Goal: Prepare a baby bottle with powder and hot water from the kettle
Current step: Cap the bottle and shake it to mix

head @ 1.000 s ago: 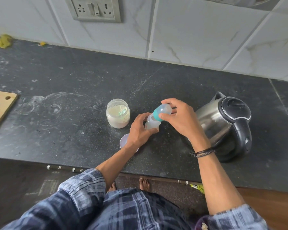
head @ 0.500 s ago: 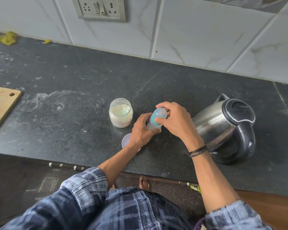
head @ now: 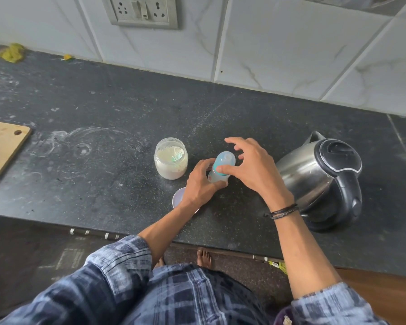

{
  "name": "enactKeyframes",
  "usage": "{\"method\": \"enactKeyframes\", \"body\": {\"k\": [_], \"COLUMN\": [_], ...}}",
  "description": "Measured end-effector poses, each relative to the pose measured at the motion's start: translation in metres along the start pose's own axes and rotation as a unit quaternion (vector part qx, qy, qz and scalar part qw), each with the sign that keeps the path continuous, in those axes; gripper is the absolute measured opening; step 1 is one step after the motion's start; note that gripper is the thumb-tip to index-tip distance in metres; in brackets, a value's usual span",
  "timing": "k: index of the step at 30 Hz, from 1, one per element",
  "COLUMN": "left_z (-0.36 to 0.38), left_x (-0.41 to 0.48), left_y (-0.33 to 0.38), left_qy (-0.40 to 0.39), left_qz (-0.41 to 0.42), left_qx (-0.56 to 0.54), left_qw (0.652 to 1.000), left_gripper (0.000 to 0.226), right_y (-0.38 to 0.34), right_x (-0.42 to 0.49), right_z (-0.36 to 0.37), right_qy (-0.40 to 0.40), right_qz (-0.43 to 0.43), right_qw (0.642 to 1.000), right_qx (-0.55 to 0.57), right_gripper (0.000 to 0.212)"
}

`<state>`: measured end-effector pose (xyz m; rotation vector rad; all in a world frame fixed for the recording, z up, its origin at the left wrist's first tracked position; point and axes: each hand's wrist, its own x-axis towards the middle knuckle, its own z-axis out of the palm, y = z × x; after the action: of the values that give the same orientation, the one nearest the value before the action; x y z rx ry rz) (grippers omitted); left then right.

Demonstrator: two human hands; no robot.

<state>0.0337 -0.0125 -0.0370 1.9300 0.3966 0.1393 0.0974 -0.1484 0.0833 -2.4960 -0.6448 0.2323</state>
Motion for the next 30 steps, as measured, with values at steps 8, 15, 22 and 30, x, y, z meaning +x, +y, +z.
{"method": "enactKeyframes", "body": {"k": [8,15,22,30], "left_z": [0.001,0.000,0.000,0.001], "left_x": [-0.001,-0.001,-0.001,-0.001], "left_y": [0.001,0.001,0.001,0.001], "left_qy": [-0.003,-0.003,-0.006,-0.002], "left_qz": [-0.002,-0.004,-0.012,-0.011], "left_qx": [-0.006,-0.008,-0.004,-0.006], "left_qw": [1.000,1.000,1.000,1.000], "left_gripper": [0.063,0.063,0.065,0.065], "right_y": [0.001,0.003,0.001,-0.001], "right_x": [-0.002,0.005,0.008,0.007], "right_z": [0.001,-0.003,-0.004,-0.003], "right_qy": [-0.002,-0.023,-0.005,0.010], "right_qz": [0.002,-0.021,-0.026,-0.025], "right_qw": [1.000,0.999,0.998,0.999], "right_qx": [-0.009,-0.030,-0.051,-0.043], "right_gripper": [0.048,0.050,0.049,0.044]}}
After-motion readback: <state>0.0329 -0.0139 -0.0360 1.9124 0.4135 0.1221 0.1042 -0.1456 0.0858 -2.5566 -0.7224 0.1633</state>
